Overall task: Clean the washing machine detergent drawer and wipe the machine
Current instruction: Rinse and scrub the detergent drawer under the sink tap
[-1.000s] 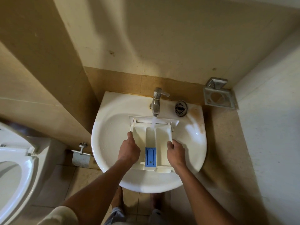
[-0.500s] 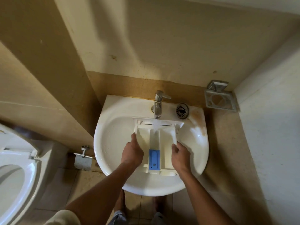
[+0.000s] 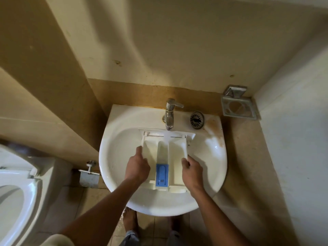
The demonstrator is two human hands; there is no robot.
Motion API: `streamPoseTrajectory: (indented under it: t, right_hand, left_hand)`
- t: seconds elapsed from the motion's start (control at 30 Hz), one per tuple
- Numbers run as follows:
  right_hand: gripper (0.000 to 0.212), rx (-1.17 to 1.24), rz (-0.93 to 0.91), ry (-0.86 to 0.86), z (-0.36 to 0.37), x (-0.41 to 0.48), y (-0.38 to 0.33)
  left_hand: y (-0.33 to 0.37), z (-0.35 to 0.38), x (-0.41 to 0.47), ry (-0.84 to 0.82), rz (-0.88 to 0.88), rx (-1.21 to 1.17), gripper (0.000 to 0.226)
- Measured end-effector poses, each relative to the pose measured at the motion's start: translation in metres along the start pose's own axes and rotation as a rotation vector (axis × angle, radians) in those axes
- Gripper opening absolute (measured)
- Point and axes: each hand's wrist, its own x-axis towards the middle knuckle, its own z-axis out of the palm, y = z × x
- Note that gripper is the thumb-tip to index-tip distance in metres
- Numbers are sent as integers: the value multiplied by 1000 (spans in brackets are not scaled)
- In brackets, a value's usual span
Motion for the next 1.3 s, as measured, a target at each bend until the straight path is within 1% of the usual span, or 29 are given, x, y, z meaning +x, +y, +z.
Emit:
streamPoseTrajectory:
  t: [0.07,0.2,0.3,0.33,0.37,0.43,0.53,0.57,0.63,0.73,0.77,0.87,0.93,1.0,1.03,1.07,1.17,1.2,1.27,1.3]
  right_hand:
    - [37,20,24,31,-2,3,5]
    - [42,35,26,-4,-1,-7,-3]
    - [43,57,54,14,-10,-4,-4]
    - [40,74,75,14,-15,-4,-2]
    - [32,100,90,4,-19,-5,-4]
    - [10,185,187,-92,-26,-6,-11]
    - [30,327,339,-285,-39,-3,-15]
    - [33,347,358,-322,-45,-5,-18]
    - [32,417,390,-358,-57,-8,-21]
    - [30,467,389,-354,-68,-12,-34]
    - [32,464,380,-345,-70,-13,-39]
    - [50,458,370,-310,-74,-14,-60]
    - [69,429,385,-293,-73,-15,-77]
    - [76,392,380,-276,-71,-17,-94]
    - [76,385,368,-268,-70,-18,-101]
    - [76,379,356,-259,-68,-19,-108]
    - [77,328,344,-241,-64,-21,-123]
    - [80,306,342,-240,-64,-21,-126]
    - [83,228,333,-239,-63,-21,-130]
    - [82,185,323,-239,-63,-22,-132]
  left_hand:
    - [5,0,-5,-53,19,12,48]
    - [-4,-3,2,-11,-3,-27,46]
    - [1,3,-2,-56,17,-28,46]
    - [2,6,-2,-83,12,-40,45]
    - [2,8,-1,-103,2,-64,43]
    - [1,8,2,-136,-17,-105,37]
    - [-1,7,5,-210,-7,-98,35]
    - [0,7,4,-235,-7,-88,35]
    - [1,8,5,-285,-18,-86,37]
    - [4,5,4,-379,-40,-101,41]
    - [6,3,4,-419,-44,-95,38]
    - [17,-4,6,-556,-23,30,17]
    - [24,-8,9,-663,17,128,21]
    - [26,-11,12,-744,36,126,23]
    - [27,-14,10,-795,6,80,21]
    - [26,-16,8,-857,-61,-14,19]
    - [17,-16,6,-1050,-323,-343,3]
    - [15,-17,7,-1080,-381,-411,9]
    - [11,-20,10,-1154,-464,-447,23]
    - [11,-24,10,-1178,-480,-465,24]
